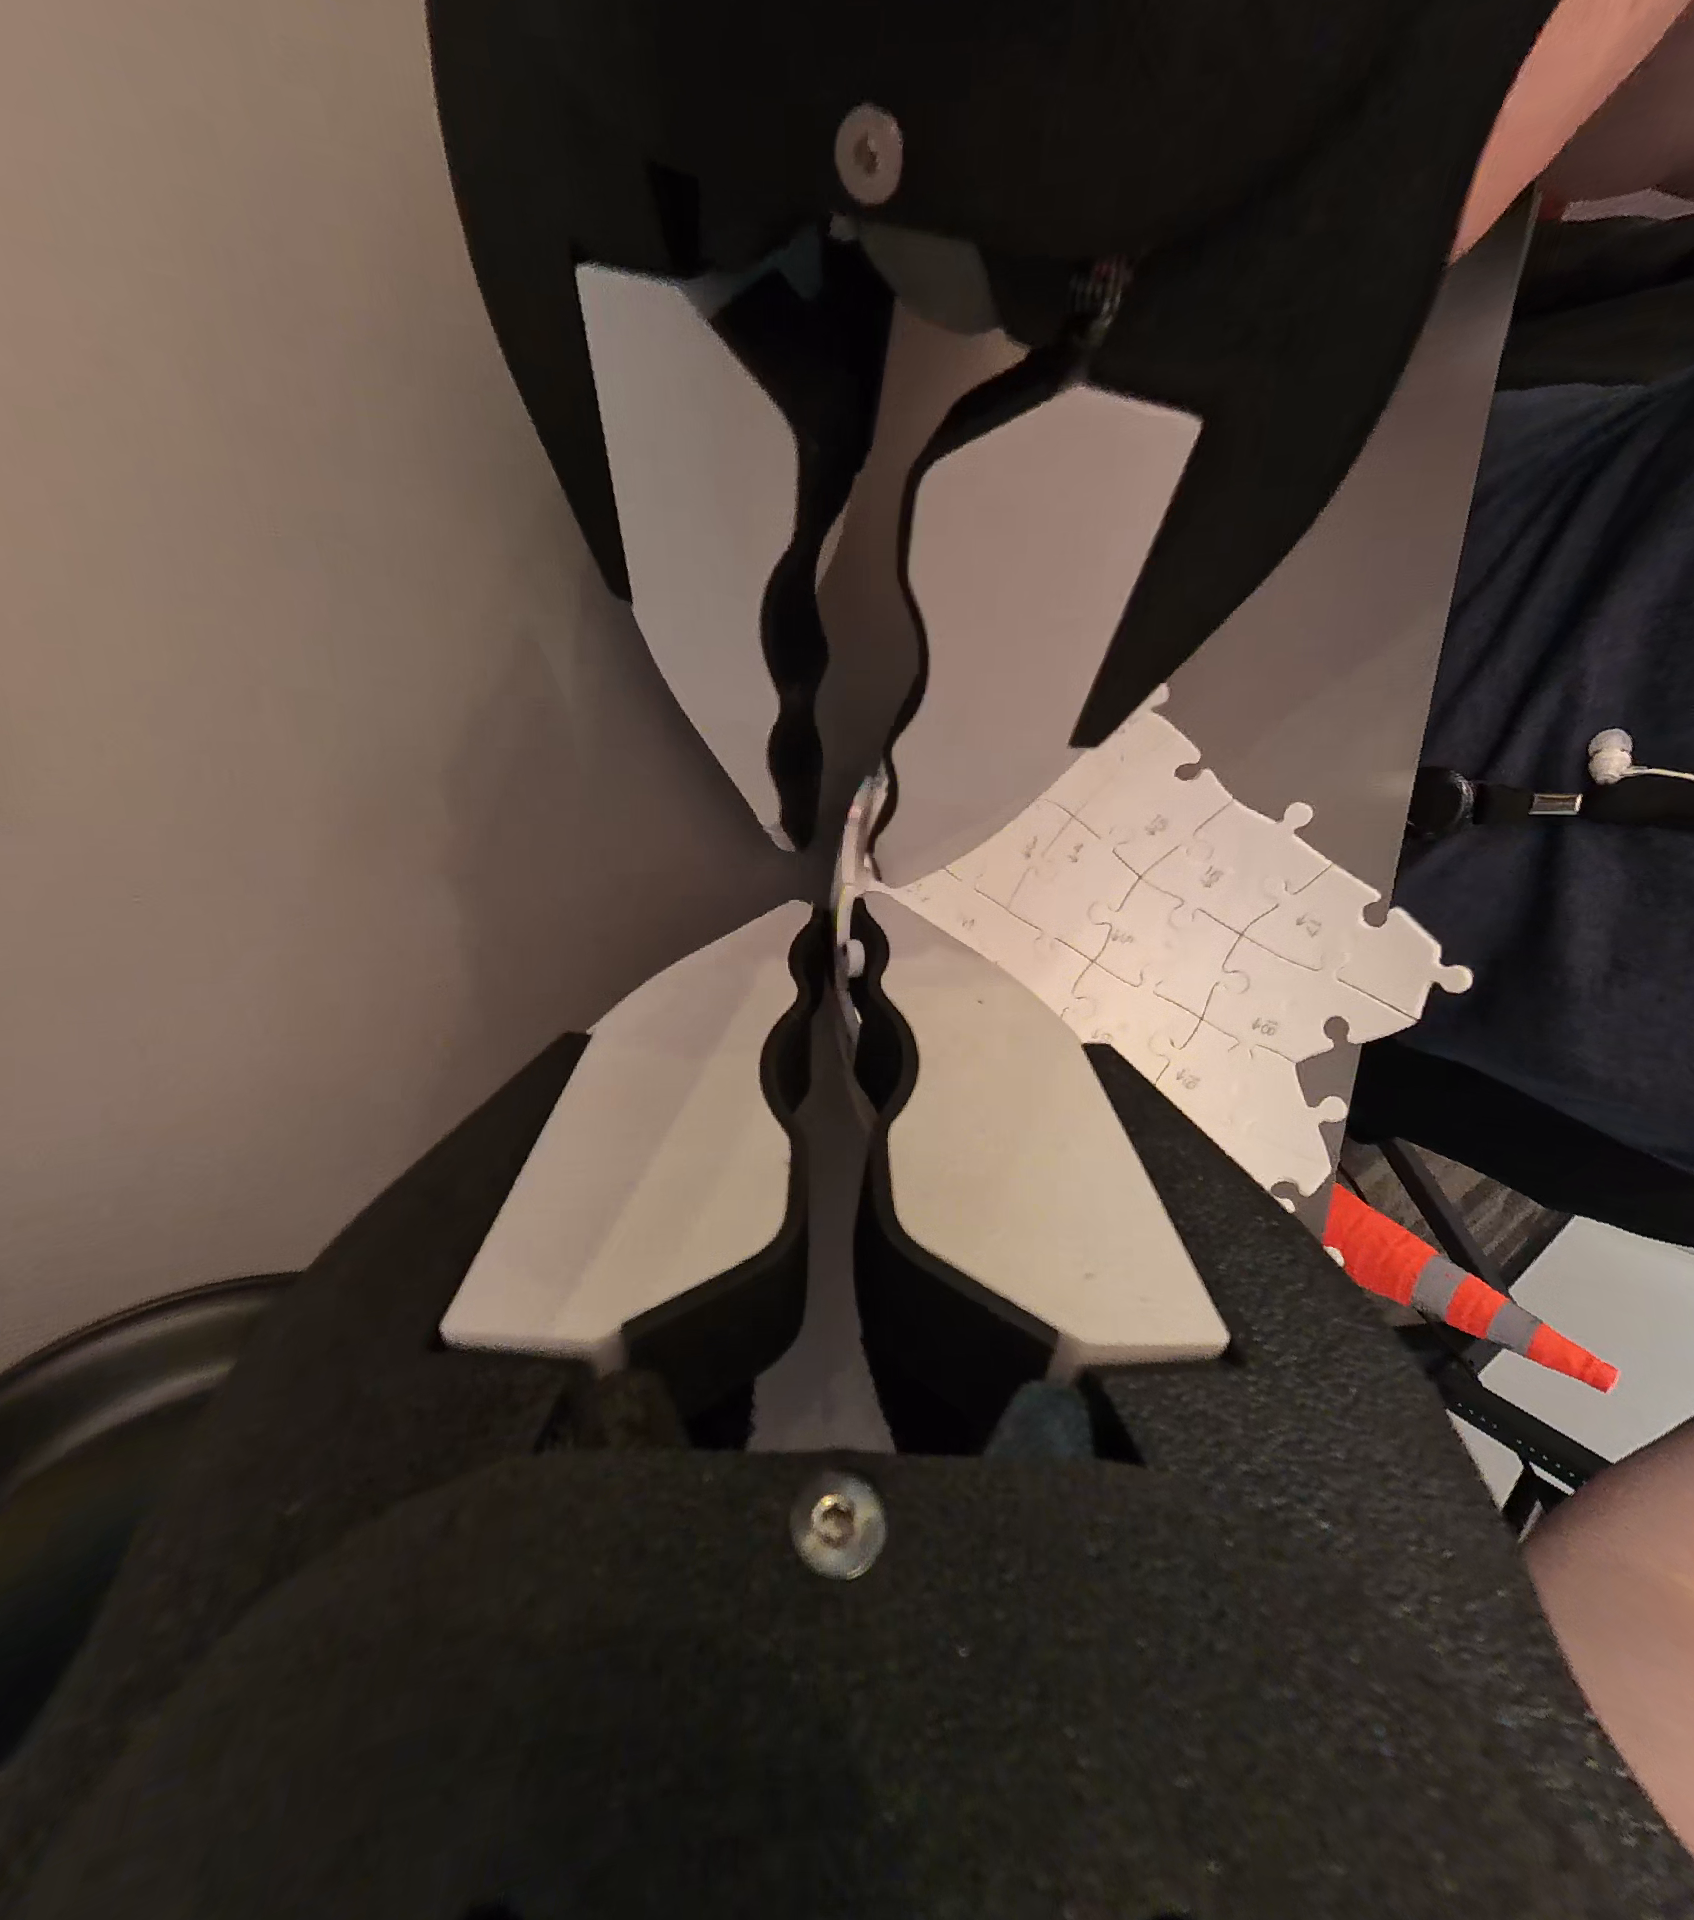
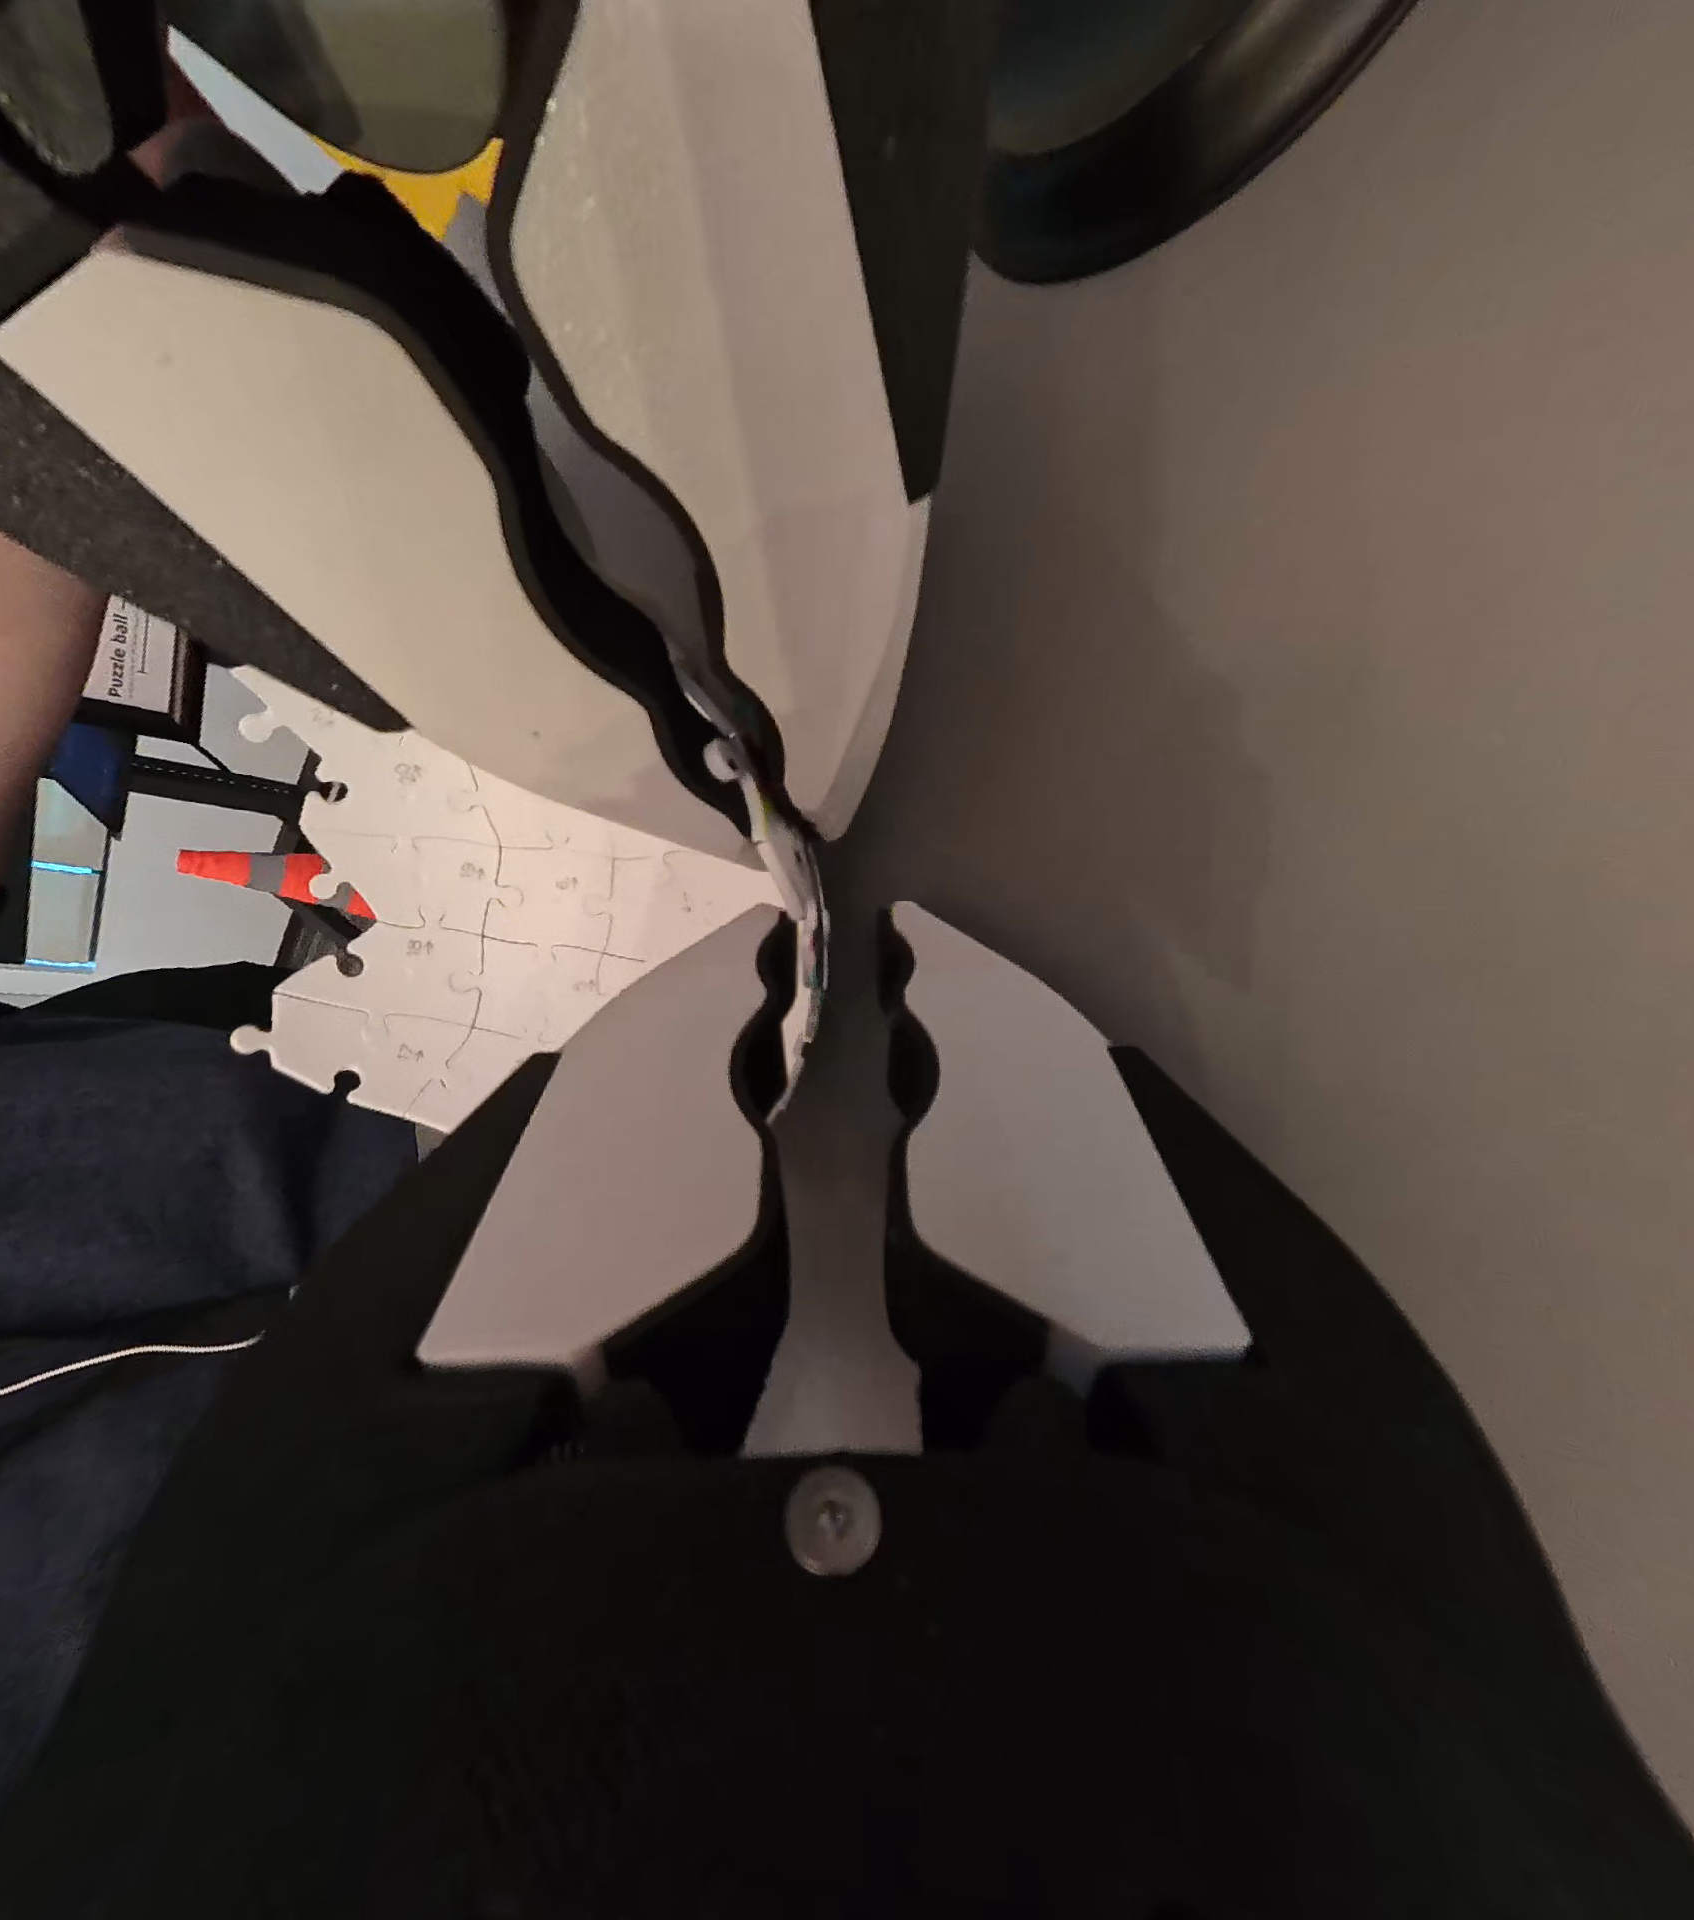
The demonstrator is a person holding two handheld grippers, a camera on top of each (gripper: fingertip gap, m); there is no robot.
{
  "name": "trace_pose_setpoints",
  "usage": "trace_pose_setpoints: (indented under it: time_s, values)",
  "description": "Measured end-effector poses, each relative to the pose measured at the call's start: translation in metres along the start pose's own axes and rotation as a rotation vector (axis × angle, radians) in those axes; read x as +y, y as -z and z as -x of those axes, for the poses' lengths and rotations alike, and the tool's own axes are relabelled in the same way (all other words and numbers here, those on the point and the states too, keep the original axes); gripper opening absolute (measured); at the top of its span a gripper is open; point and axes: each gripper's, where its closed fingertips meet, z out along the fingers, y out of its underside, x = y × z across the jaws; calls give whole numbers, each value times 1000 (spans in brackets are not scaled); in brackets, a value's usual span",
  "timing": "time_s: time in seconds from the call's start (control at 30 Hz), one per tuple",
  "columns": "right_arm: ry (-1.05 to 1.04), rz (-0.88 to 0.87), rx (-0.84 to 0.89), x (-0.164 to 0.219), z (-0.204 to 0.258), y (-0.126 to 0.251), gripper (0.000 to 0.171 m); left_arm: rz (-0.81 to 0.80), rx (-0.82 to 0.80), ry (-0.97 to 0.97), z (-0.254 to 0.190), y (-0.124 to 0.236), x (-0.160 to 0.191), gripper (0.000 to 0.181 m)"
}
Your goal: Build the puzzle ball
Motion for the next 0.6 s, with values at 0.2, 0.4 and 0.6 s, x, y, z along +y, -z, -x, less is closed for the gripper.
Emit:
trace_pose_setpoints:
  time_s: [0.2, 0.4, 0.6]
  values:
    - [-55, -3, -68, 2, 3, -3, 6, 15, -7, -4, 0, -1, 1, 3]
    - [-90, -34, -83, -1, 4, -3, 7, 14, -22, -14, 0, -1, -1, 3]
    - [-60, -18, -46, 0, 2, -3, 6, 32, -36, -22, 1, -2, -2, 3]
